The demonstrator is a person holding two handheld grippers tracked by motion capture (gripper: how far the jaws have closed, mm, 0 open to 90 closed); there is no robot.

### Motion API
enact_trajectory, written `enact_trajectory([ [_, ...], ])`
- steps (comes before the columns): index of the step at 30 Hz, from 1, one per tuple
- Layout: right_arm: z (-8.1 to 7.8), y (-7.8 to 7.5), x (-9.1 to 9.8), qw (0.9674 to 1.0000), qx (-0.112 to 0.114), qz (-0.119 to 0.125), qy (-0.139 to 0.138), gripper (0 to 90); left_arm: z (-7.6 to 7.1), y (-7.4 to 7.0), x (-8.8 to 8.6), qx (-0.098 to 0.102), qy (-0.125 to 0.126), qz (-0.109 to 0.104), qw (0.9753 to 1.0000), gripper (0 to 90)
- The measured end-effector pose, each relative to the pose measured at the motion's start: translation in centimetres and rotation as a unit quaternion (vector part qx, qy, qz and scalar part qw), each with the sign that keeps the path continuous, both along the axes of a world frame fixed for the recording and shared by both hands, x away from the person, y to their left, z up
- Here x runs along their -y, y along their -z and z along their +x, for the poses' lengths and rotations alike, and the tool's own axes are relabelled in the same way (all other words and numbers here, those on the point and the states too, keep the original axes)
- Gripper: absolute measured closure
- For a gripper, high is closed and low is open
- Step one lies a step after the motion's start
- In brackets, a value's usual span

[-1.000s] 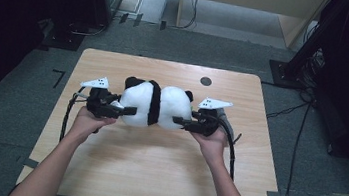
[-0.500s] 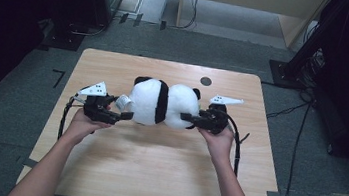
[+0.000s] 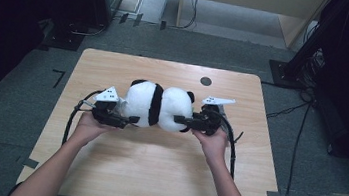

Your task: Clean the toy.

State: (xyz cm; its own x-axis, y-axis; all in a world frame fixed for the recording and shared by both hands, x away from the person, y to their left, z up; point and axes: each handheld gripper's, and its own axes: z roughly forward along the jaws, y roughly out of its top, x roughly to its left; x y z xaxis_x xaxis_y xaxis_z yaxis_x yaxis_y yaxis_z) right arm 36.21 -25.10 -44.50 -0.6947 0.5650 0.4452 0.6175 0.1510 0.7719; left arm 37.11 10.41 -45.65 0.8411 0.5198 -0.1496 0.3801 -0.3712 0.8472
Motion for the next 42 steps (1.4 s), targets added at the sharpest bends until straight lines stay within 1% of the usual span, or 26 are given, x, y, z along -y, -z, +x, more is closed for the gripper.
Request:
enact_trajectory([
  [2,-0.1,-0.1,-0.1,1.0,0.005,-0.001,0.0,53.0,0.0,-0.4,-0.1,-0.005,-0.011,-0.006,0.9999,41.5],
  [3,0.0,-0.1,-0.1,1.0,0.008,-0.002,-0.002,50.2,-0.1,-0.5,-0.2,-0.003,-0.012,-0.008,0.9999,46.2],
  [5,0.0,-0.2,-0.1,0.9999,0.014,-0.002,-0.002,45.5,-0.1,-0.8,-0.3,-0.007,-0.015,-0.015,0.9997,51.9],
  [7,0.0,-0.2,0.0,0.9996,0.029,-0.006,0.0,37.6,-0.1,-1.0,-0.5,-0.012,-0.015,-0.026,0.9995,55.2],
  [9,0.0,-0.2,0.2,0.9991,0.043,-0.003,-0.002,32.2,0.0,-1.2,-0.8,-0.024,-0.013,-0.039,0.9989,57.0],
  [11,-0.1,-0.3,0.5,0.9986,0.052,0.005,-0.001,29.1,0.1,-1.5,-0.9,-0.033,-0.012,-0.044,0.9984,57.5],
  [13,-0.2,-0.3,0.8,0.9975,0.069,0.009,-0.004,26.9,0.3,-1.7,-1.1,-0.04,-0.013,-0.046,0.998,57.6],
  [14,-0.4,-0.2,0.9,0.9966,0.082,0.011,-0.008,26.8,0.4,-1.8,-1.2,-0.047,-0.014,-0.049,0.9976,57.7],
  [16,-0.8,0.0,1.2,0.992,0.126,-0.006,-0.01,26.6,0.4,-1.9,-1.4,-0.051,-0.018,-0.046,0.9975,57.6],
  [18,-1.1,0.0,1.3,0.9879,0.152,-0.03,-0.012,26.7,0.7,-2.0,-1.7,-0.068,-0.021,-0.048,0.9963,57.6],
  [19,-1.2,0.1,1.3,0.9857,0.163,-0.039,-0.013,26.7,0.9,-2.0,-2.0,-0.081,-0.022,-0.053,0.9951,57.6],
  [21,-1.5,0.2,1.2,0.9818,0.179,-0.059,-0.015,22.9,1.0,-2.0,-2.3,-0.091,-0.021,-0.057,0.994,57.5],
  [22,-1.5,0.2,1.0,0.9811,0.181,-0.066,-0.019,21.5,1.1,-2.0,-2.4,-0.1,-0.021,-0.059,0.993,57.5],
  [23,-1.6,0.2,0.8,0.9809,0.175,-0.08,-0.024,21.5,1.1,-2.1,-2.4,-0.104,-0.021,-0.058,0.9927,57.5],
  [24,-1.7,0.1,0.6,0.9814,0.169,-0.087,-0.027,21.3,1.2,-2.0,-2.3,-0.113,-0.019,-0.058,0.9918,57.6],
  [26,-1.6,0.1,0.2,0.9835,0.16,-0.074,-0.042,16.7,1.2,-1.9,-2.1,-0.127,-0.014,-0.058,0.9901,57.6],
  [27,-1.6,0.1,0.0,0.9841,0.157,-0.07,-0.044,14.5,1.2,-1.9,-1.9,-0.14,-0.006,-0.064,0.988,57.7],
  [28,-1.6,0.2,-0.3,0.9849,0.153,-0.066,-0.046,11.8,1.2,-1.8,-1.8,-0.147,-0.004,-0.069,0.9867,57.7],
  [30,-1.6,0.4,-0.6,0.9843,0.155,-0.073,-0.04,8.1,1.3,-1.8,-1.5,-0.162,-0.001,-0.072,0.9842,57.7],
  [32,-1.6,0.6,-0.8,0.9835,0.155,-0.086,-0.033,9.0,1.2,-1.7,-1.4,-0.161,0.004,-0.068,0.9847,57.6],
  [33,-1.6,0.7,-0.9,0.9829,0.156,-0.094,-0.029,11.2,1.1,-1.7,-1.2,-0.165,0.005,-0.069,0.9839,57.7],
  [34,-1.6,0.8,-1.0,0.9823,0.155,-0.101,-0.025,15.4,1.1,-1.6,-1.1,-0.16,0.003,-0.062,0.9852,57.6],
  [35,-1.6,0.9,-1.0,0.9822,0.152,-0.108,-0.021,17.6,1.1,-1.5,-1.1,-0.158,0.001,-0.058,0.9857,57.4],
  [39,-1.4,1.5,-1.1,0.9857,0.125,-0.112,-0.021,20.7,1.2,-1.0,-0.9,-0.16,-0.012,-0.039,0.9863,54.4],
  [41,-1.2,1.9,-1.2,0.9869,0.111,-0.115,-0.021,21.0,1.3,-0.6,-0.8,-0.174,-0.015,-0.036,0.984,52.8],
  [42,-1.1,2.1,-1.1,0.9878,0.104,-0.115,-0.02,21.2,1.4,-0.5,-0.8,-0.176,-0.017,-0.039,0.9835,52.2],
])
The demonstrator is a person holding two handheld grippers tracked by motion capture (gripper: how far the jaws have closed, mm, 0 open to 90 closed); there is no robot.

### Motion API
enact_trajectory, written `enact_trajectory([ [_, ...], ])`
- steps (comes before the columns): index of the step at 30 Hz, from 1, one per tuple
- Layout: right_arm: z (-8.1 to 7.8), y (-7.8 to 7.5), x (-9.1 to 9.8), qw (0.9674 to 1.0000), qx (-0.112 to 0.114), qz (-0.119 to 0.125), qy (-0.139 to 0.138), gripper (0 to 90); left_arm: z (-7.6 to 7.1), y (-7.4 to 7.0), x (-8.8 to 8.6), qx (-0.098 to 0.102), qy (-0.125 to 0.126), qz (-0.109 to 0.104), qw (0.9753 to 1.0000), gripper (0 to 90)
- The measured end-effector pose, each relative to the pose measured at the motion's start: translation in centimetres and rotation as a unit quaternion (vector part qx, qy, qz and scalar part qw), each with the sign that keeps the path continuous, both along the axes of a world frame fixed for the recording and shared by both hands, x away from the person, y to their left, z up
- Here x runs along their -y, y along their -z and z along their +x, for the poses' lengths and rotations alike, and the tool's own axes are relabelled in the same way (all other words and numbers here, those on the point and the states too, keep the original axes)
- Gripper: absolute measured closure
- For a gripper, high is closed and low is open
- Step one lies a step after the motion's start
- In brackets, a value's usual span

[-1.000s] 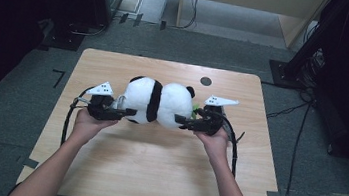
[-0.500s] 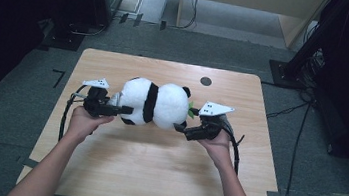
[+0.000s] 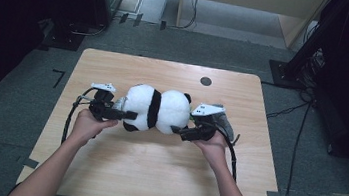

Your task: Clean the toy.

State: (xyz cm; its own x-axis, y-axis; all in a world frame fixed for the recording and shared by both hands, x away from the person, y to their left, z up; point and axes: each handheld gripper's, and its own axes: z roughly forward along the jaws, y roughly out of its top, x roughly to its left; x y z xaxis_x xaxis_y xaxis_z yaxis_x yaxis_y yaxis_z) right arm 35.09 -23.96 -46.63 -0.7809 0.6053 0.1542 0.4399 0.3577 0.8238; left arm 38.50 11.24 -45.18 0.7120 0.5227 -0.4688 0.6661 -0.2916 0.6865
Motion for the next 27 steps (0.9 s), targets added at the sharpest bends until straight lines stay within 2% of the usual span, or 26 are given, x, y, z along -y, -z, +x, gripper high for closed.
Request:
enact_trajectory([
  [2,0.1,0.3,0.1,0.9999,-0.011,0.01,0.004,21.9,0.0,0.0,0.1,0.005,-0.003,0.003,1.0,49.8],
  [8,0.6,1.0,0.2,0.9994,-0.032,0.008,0.008,23.7,-0.3,0.3,0.4,0.036,-0.004,0.013,0.9992,38.2],
  [12,0.8,1.3,0.4,0.9991,-0.042,0.006,0.01,24.2,-0.3,0.8,0.3,0.077,0.008,0.02,0.9968,27.5],
  [16,0.9,1.3,0.6,0.9985,-0.05,0.016,0.012,25.2,-0.4,0.7,0.2,0.084,0.007,0.024,0.9961,25.4],
  [23,1.2,1.3,1.1,0.9969,-0.068,0.036,0.015,29.1,-0.6,0.4,-0.5,0.115,0.008,0.039,0.9926,25.6],
  [25,1.2,1.3,1.2,0.9963,-0.074,0.039,0.018,30.4,-0.8,0.5,-0.6,0.118,0.012,0.035,0.9923,28.6],
  [27,1.3,1.3,1.4,0.9953,-0.082,0.048,0.019,31.7,-0.8,0.5,-0.7,0.107,0.011,0.028,0.9938,33.6],
])
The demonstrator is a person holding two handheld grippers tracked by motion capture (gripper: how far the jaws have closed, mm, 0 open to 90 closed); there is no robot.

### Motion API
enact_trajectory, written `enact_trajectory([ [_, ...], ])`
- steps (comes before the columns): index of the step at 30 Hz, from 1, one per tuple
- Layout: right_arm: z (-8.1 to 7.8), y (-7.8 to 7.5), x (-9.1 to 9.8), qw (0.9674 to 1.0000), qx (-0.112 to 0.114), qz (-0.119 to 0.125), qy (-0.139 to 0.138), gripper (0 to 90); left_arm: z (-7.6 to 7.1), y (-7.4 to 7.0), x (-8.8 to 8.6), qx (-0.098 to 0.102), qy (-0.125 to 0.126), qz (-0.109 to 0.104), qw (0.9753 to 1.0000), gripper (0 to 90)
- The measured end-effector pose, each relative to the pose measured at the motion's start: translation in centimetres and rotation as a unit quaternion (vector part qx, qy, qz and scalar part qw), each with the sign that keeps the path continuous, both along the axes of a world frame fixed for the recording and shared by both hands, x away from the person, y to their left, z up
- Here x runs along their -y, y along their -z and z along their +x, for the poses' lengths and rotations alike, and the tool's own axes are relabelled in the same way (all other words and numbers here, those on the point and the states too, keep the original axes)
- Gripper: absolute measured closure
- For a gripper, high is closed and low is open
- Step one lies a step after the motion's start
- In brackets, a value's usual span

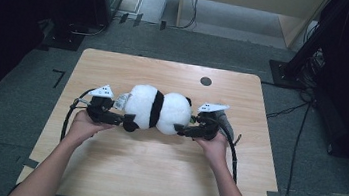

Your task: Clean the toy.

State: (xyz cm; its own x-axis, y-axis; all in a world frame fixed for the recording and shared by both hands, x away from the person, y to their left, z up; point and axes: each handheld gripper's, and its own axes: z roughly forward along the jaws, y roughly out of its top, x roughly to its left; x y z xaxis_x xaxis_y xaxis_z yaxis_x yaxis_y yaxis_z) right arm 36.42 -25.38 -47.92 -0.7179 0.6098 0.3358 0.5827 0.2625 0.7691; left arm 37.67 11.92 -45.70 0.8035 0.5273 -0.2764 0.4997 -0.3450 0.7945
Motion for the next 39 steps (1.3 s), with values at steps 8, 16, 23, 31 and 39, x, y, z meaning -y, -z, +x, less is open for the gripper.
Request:
enact_trajectory([
  [8,-0.1,-0.3,0.4,0.9995,-0.028,0.013,-0.003,33.5,-0.3,0.0,0.2,-0.007,0.003,0.002,1.0,37.5],
  [16,0.1,0.8,0.7,0.9997,-0.019,0.016,-0.006,29.0,-0.4,0.6,0.3,0.016,-0.006,-0.008,0.9998,32.9],
  [23,0.1,1.3,0.4,0.9999,0.008,-0.001,-0.013,23.3,-0.6,0.7,0.5,0.028,-0.011,-0.008,0.9995,33.0],
  [31,-0.4,0.7,-0.7,0.9976,0.017,-0.066,-0.013,17.7,-0.5,0.6,0.4,0.024,-0.017,-0.005,0.9995,32.3],
  [39,-0.9,-1.0,1.6,0.9967,0.042,-0.068,0.014,26.7,-0.5,0.5,0.3,0.023,-0.025,-0.002,0.9994,31.6],
])
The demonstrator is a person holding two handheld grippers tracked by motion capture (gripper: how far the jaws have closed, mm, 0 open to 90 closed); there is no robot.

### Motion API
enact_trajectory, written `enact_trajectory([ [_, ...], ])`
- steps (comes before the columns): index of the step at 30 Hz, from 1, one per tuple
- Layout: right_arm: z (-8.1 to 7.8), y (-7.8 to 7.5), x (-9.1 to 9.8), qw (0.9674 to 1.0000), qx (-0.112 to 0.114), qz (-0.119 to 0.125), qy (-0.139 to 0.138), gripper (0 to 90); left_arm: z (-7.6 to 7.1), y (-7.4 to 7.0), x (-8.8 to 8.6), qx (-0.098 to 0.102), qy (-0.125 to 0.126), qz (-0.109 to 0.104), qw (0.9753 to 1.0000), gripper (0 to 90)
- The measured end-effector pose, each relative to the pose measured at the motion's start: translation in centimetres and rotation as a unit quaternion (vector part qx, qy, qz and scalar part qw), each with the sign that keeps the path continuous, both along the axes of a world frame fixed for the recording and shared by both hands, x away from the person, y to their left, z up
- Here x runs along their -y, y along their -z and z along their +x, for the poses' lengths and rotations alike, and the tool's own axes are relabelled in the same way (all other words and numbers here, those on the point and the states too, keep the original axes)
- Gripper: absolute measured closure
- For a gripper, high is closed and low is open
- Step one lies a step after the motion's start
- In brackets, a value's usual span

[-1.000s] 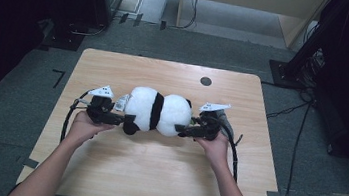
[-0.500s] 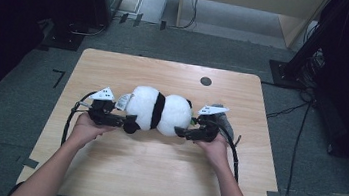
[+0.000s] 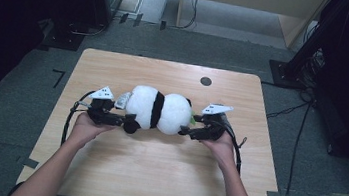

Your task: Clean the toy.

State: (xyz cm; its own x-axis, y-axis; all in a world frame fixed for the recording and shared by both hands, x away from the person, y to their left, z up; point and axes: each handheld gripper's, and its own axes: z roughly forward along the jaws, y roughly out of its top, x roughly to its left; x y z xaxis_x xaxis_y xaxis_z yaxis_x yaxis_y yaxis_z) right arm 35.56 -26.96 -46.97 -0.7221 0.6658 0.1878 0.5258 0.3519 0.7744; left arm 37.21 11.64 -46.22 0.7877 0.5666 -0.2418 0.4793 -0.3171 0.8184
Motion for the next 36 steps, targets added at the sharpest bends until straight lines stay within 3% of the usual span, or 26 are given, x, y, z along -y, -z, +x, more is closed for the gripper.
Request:
enact_trajectory([
  [12,-0.2,-1.0,2.3,0.9987,0.017,0.022,0.043,29.0,0.1,-0.2,-0.2,0.001,-0.011,0.003,0.9999,31.5],
  [17,-0.2,-1.2,3.2,0.9973,0.019,0.015,0.069,28.7,0.1,-0.5,-0.7,0.004,-0.019,-0.001,0.9998,31.5],
  [23,-0.2,-1.2,5.2,0.9942,0.03,0.003,0.103,29.1,0.3,-0.9,-1.1,0.001,-0.025,-0.017,0.9995,31.5],
  [27,-0.2,-1.2,6.6,0.9906,0.041,0.007,0.13,30.1,0.3,-0.9,-1.1,0.001,-0.024,-0.009,0.9997,31.3],
  [36,0.4,-0.3,8.4,0.9853,0.033,-0.011,0.168,31.1,0.7,-1.6,-1.0,0.003,-0.025,-0.017,0.9995,31.3],
])
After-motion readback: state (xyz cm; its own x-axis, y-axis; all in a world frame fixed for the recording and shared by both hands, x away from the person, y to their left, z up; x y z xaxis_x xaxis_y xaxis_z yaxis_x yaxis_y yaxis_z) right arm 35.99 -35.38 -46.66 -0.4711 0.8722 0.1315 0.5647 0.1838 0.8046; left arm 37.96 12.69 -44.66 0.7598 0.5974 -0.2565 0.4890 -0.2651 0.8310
